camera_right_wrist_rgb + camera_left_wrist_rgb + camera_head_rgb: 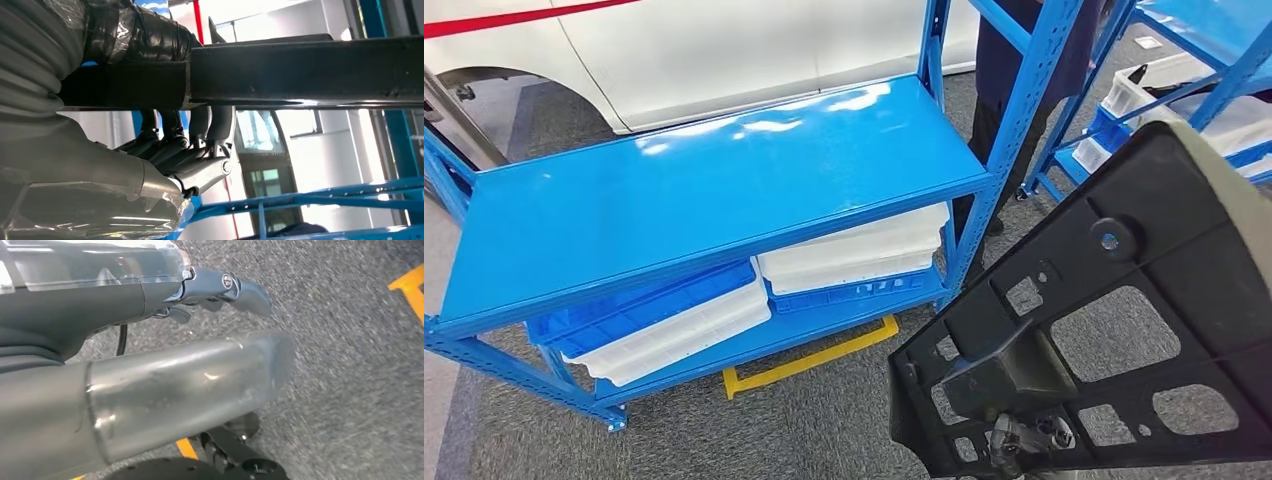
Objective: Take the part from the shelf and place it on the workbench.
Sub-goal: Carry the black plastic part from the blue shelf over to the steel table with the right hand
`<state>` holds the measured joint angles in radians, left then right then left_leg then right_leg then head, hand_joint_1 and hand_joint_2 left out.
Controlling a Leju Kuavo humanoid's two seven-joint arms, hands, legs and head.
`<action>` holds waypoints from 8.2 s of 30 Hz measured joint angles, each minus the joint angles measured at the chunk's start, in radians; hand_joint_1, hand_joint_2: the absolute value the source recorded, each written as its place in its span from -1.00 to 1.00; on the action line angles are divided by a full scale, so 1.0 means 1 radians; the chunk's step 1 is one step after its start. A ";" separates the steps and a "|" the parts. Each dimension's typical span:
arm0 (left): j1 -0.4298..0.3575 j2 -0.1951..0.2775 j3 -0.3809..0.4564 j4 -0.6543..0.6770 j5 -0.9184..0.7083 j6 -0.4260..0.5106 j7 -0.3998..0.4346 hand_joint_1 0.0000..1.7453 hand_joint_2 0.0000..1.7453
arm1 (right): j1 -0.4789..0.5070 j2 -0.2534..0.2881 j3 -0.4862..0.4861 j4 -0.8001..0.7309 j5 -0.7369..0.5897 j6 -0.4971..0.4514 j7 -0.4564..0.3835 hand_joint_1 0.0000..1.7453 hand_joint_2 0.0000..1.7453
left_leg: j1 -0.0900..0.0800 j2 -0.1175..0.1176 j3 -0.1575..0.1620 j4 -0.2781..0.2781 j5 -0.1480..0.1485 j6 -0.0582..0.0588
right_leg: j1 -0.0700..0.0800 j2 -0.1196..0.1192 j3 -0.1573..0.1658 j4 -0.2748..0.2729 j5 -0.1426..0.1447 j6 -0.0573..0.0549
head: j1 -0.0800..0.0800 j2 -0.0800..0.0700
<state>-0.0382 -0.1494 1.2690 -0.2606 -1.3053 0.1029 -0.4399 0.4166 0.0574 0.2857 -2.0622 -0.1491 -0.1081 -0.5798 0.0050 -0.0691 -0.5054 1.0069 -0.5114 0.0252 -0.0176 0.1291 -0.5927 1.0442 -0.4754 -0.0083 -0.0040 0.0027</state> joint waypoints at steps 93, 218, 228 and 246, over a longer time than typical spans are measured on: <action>-0.021 0.006 -0.009 -0.002 -0.084 -0.016 0.038 -1.00 -1.00 | 0.145 0.161 -0.144 -0.023 0.031 0.231 -0.053 1.00 1.00 | 0.014 0.018 0.001 0.003 -0.024 -0.009 | 0.010 -0.002 -0.013 0.002 -0.004 0.015 | 0.004 0.000; -0.013 -0.014 -0.001 -0.001 -0.116 -0.008 0.051 -1.00 -1.00 | 0.146 0.078 -0.083 -0.041 0.076 0.086 0.056 1.00 1.00 | 0.024 0.017 -0.047 0.039 -0.005 0.008 | 0.008 -0.040 0.007 0.031 -0.046 0.036 | 0.011 0.000; -0.008 -0.014 -0.001 -0.001 -0.110 -0.025 0.051 -1.00 -1.00 | 0.144 0.078 -0.083 -0.041 0.109 0.059 0.062 1.00 1.00 | 0.019 0.072 -0.022 0.029 -0.024 0.004 | 0.009 -0.128 -0.001 0.013 -0.003 0.033 | 0.011 0.000; -0.006 -0.002 0.000 -0.001 -0.122 -0.009 0.060 -1.00 -1.00 | 0.141 0.058 -0.041 -0.031 0.163 -0.044 0.115 1.00 1.00 | 0.009 0.068 -0.061 0.040 0.010 -0.005 | 0.019 -0.121 0.059 -0.013 -0.045 0.012 | 0.009 0.000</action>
<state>-0.0441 -0.1514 1.2685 -0.2613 -1.4274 0.0938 -0.3800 0.5576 0.1158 0.2446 -2.0935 0.0137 -0.1520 -0.4647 0.0138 -0.0015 -0.5668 1.0466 -0.5017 0.0204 0.0017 0.0077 -0.5338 1.0313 -0.5204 0.0040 0.0046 0.0027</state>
